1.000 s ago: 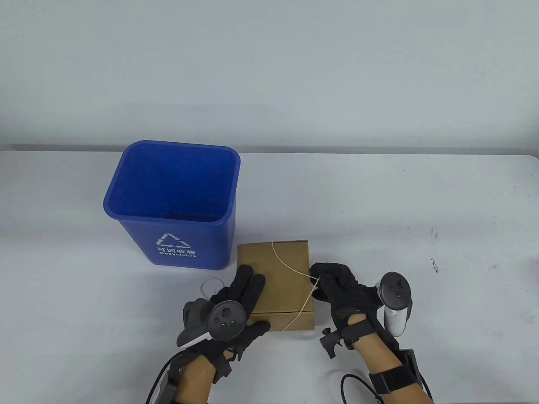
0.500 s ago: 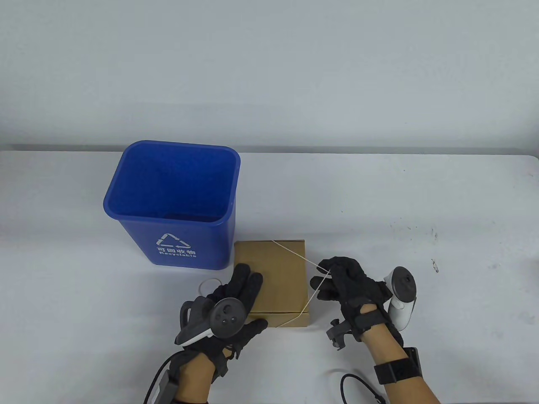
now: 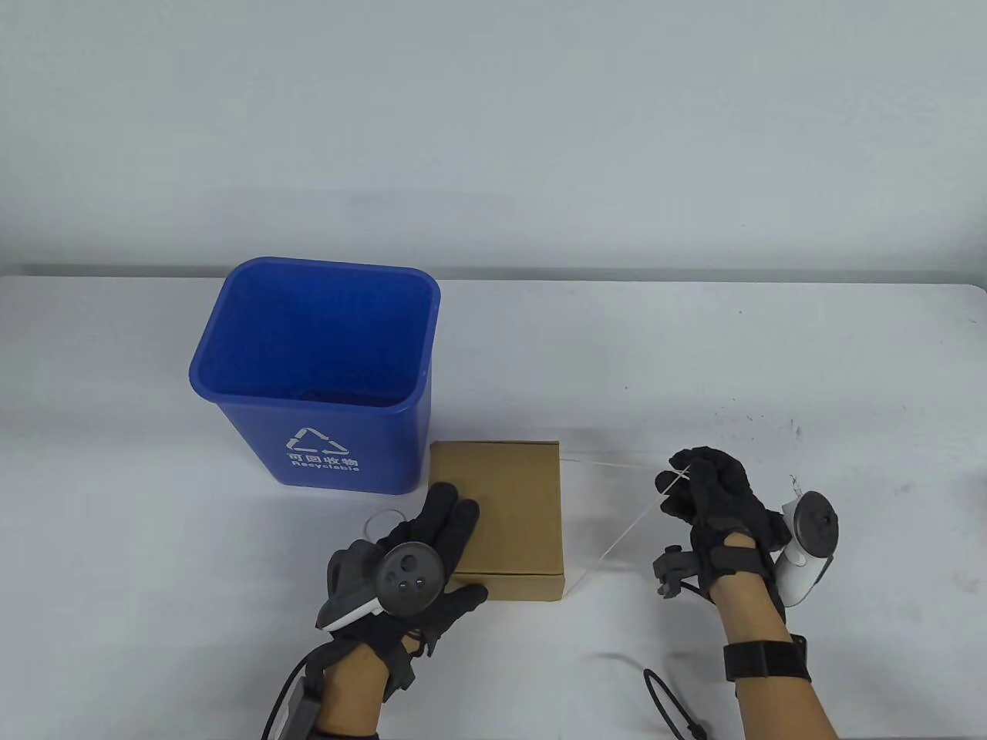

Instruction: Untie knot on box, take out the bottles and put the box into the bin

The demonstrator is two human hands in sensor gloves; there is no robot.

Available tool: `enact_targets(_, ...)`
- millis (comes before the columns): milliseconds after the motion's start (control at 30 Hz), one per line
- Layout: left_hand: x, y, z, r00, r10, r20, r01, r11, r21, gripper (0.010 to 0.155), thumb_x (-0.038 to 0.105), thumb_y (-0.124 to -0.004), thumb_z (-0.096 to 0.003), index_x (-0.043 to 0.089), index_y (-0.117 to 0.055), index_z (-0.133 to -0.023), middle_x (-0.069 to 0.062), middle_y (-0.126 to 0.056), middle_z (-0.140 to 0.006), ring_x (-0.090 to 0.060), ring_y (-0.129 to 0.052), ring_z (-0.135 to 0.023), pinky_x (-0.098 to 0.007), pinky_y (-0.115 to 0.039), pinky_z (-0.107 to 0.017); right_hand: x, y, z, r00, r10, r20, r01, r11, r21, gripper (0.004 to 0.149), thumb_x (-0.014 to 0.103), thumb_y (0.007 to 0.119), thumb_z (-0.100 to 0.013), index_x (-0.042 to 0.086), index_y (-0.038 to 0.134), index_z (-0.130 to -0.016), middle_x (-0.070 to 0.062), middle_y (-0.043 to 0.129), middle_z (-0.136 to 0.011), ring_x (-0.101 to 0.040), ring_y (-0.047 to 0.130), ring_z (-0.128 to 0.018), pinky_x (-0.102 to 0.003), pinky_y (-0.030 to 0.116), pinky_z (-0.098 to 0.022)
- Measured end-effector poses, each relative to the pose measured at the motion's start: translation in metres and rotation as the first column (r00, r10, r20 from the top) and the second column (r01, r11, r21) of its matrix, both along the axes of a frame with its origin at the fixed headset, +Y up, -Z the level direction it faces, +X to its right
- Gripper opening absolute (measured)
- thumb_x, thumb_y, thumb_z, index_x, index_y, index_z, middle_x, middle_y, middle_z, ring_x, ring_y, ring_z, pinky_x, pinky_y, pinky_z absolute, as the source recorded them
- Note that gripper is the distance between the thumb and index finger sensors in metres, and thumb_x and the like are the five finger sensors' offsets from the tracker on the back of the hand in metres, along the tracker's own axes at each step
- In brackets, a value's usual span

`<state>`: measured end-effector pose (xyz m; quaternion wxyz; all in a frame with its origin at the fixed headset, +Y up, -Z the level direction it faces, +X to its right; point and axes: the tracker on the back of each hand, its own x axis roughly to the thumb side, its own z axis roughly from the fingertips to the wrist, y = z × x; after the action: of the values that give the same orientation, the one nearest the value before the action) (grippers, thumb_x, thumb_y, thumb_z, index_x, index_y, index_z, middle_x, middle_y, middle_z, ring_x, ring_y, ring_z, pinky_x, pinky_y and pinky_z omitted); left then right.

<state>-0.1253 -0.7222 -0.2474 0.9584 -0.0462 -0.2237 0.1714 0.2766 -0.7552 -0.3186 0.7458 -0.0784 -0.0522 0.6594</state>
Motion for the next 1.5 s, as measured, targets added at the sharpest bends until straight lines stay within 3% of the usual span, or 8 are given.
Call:
enact_targets(167,-0.001,-0.001,0.0,1.0,0.006,0.001,-0.006,1.0,-0.006,0.097,0.058,-0.079,-0.0463,0.032,-0.014,-0.113,-0.006,-0.003,-0.117,-0.063,-0.064,-0.094,-0.068,-0.059,-0.069,0.012,0.002,-0.001,0.929,0.371,0.005,-0.367,0.921,-0.128,0.037,0.029,0.069,-0.051,0.013,0.069,-0.084,-0.014,0.072,-0.09,-0.032,0.093,-0.063,-0.043,0.081,-0.043)
enact_targets(333,0.0,-0.001,0.0,1.0,0.005,-0.001,-0.005,1.0,-0.009,0.096,0.058,-0.079,-0.0465,0.032,-0.014,-0.113,-0.006,-0.003,-0.117,-0.063,-0.064,-0.094,-0.069,-0.058,-0.069,-0.005,0.012,-0.006,0.554,0.816,-0.163,-0.832,0.547,-0.09,0.054,0.035,0.071,-0.049,0.01,0.06,-0.096,-0.02,0.056,-0.101,-0.048,0.075,-0.08,-0.057,0.069,-0.054)
enact_targets(667,0.001,0.003,0.003,0.999,-0.043,-0.032,0.044,0.999,0.029,0.099,0.06,-0.081,-0.0451,0.03,-0.016,-0.114,-0.011,-0.006,-0.117,-0.061,-0.057,-0.101,-0.072,-0.053,-0.071,-0.046,0.027,0.0,0.307,0.909,-0.281,-0.924,0.356,0.143,0.077,0.049,0.073,-0.049,0.012,0.038,-0.107,-0.018,0.026,-0.112,-0.062,0.024,-0.096,-0.076,0.031,-0.061)
enact_targets(867,0.002,0.006,0.005,0.995,-0.071,-0.072,0.075,0.996,0.051,0.103,0.063,-0.082,-0.0431,0.029,-0.017,-0.114,-0.014,-0.007,-0.117,-0.062,-0.055,-0.102,-0.073,-0.052,-0.071,-0.071,0.004,0.0,0.085,0.809,-0.581,-0.921,0.287,0.264,0.091,0.057,0.074,-0.048,0.017,0.018,-0.108,-0.015,0.008,-0.112,-0.062,0.01,-0.096,-0.078,0.02,-0.06)
enact_targets(1000,0.004,0.005,0.005,0.99,-0.1,-0.095,0.104,0.994,0.037,0.104,0.064,-0.082,-0.0426,0.028,-0.016,-0.114,-0.018,-0.006,-0.116,-0.063,-0.052,-0.102,-0.074,-0.051,-0.071,-0.083,-0.01,-0.001,-0.036,0.769,-0.639,-0.93,0.209,0.303,0.1,0.058,0.077,-0.045,0.017,0.01,-0.106,-0.014,0.003,-0.111,-0.061,0.01,-0.096,-0.077,0.02,-0.061)
enact_targets(1133,0.006,0.003,0.005,0.976,-0.151,-0.156,0.156,0.988,0.019,0.106,0.066,-0.082,-0.0422,0.029,-0.013,-0.113,-0.029,-0.012,-0.113,-0.063,-0.061,-0.1,-0.072,-0.057,-0.07,-0.088,-0.019,-0.004,-0.051,0.75,-0.659,-0.927,0.211,0.311,0.103,0.056,0.081,-0.044,0.014,0.01,-0.105,-0.014,0.004,-0.11,-0.058,0.014,-0.097,-0.073,0.026,-0.064)
enact_targets(1267,0.006,0.001,0.003,0.973,-0.145,-0.18,0.144,0.989,-0.02,0.107,0.067,-0.082,-0.0418,0.032,-0.009,-0.111,-0.032,-0.027,-0.112,-0.057,-0.076,-0.094,-0.067,-0.067,-0.067,-0.093,-0.014,-0.006,-0.087,0.806,-0.585,-0.944,0.122,0.307,0.1,0.056,0.081,-0.043,0.01,0.018,-0.106,-0.015,0.019,-0.11,-0.049,0.031,-0.096,-0.063,0.04,-0.065)
enact_targets(1500,0.003,-0.003,0.0,0.978,-0.088,-0.189,0.081,0.996,-0.047,0.106,0.067,-0.081,-0.0425,0.034,-0.007,-0.11,-0.031,-0.04,-0.11,-0.049,-0.088,-0.086,-0.061,-0.076,-0.062,-0.106,-0.006,-0.004,-0.076,0.859,-0.506,-0.968,0.058,0.245,0.068,0.044,0.081,-0.046,0.011,0.055,-0.099,-0.012,0.058,-0.095,-0.038,0.062,-0.079,-0.048,0.064,-0.055)
